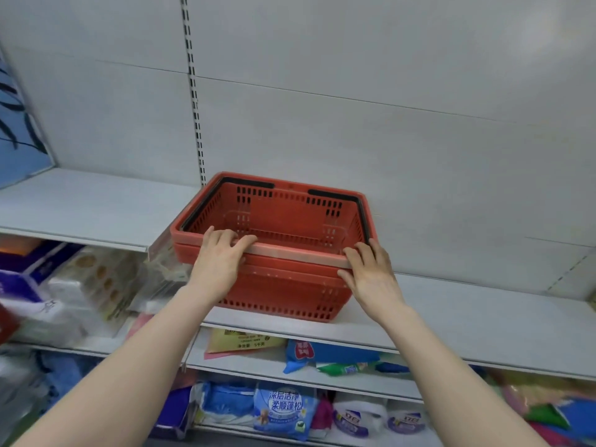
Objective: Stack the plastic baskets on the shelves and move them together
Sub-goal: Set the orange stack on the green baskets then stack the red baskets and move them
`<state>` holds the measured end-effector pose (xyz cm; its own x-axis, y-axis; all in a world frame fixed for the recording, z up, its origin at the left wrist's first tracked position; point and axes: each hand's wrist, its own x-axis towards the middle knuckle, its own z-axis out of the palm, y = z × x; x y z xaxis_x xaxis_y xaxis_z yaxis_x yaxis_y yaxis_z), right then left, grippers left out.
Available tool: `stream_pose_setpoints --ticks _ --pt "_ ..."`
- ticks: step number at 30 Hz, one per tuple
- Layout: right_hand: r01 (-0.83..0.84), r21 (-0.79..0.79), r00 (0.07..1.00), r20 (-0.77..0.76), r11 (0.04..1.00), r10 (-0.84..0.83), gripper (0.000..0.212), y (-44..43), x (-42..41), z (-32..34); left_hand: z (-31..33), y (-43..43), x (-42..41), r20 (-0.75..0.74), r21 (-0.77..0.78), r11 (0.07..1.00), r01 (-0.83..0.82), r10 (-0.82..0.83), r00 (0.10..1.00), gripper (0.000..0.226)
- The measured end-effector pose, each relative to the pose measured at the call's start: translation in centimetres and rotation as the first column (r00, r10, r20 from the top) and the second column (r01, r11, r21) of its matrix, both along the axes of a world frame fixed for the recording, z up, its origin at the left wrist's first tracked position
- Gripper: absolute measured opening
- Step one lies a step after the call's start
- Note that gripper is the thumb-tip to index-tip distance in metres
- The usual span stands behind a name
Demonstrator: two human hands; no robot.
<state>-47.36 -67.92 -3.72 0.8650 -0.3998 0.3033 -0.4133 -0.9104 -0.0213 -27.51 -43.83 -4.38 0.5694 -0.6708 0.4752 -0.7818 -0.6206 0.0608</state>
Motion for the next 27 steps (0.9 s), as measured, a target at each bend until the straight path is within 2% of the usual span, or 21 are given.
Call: stream_pose_setpoints --ticks 8,13,16,20,22,27 --pt "0.025 0.009 0.999 -0.023 1.0 -0.025 0.046 0.4 -0.3 1.0 0.5 0.2 -0.2 0.021 0.083 0.996 0.017 -0.019 1.0 0.054" --pt "0.024 0.031 0.998 0.056 0.999 -0.026 0.046 1.5 -4.5 1.2 1.2 -0.4 -3.3 0.013 -0.01 0.983 0.181 -0.181 0.983 0.053" --pt "0.039 0.079 0.994 0.101 0.996 -0.047 0.042 2.2 -8.7 0.5 0.8 -1.2 -7.0 0.009 -0.041 0.961 0.272 -0.272 0.962 0.042" --pt "0.118 0.095 0.988 0.089 0.989 -0.126 0.038 1.9 -15.2 -1.4 -0.4 -3.0 -12.5 -0.096 -0.068 0.941 0.332 -0.338 0.936 0.028" --pt "0.161 0.116 0.981 0.089 0.98 -0.171 0.042 1.0 -18.8 -2.4 -1.3 -4.8 -15.3 -0.158 -0.05 0.932 0.359 -0.362 0.919 0.025" --pt "0.296 0.205 0.936 0.133 0.933 -0.326 0.036 -2.6 -29.2 -4.9 -3.5 -11.8 -24.2 -0.293 -0.041 0.903 0.427 -0.42 0.859 0.024"
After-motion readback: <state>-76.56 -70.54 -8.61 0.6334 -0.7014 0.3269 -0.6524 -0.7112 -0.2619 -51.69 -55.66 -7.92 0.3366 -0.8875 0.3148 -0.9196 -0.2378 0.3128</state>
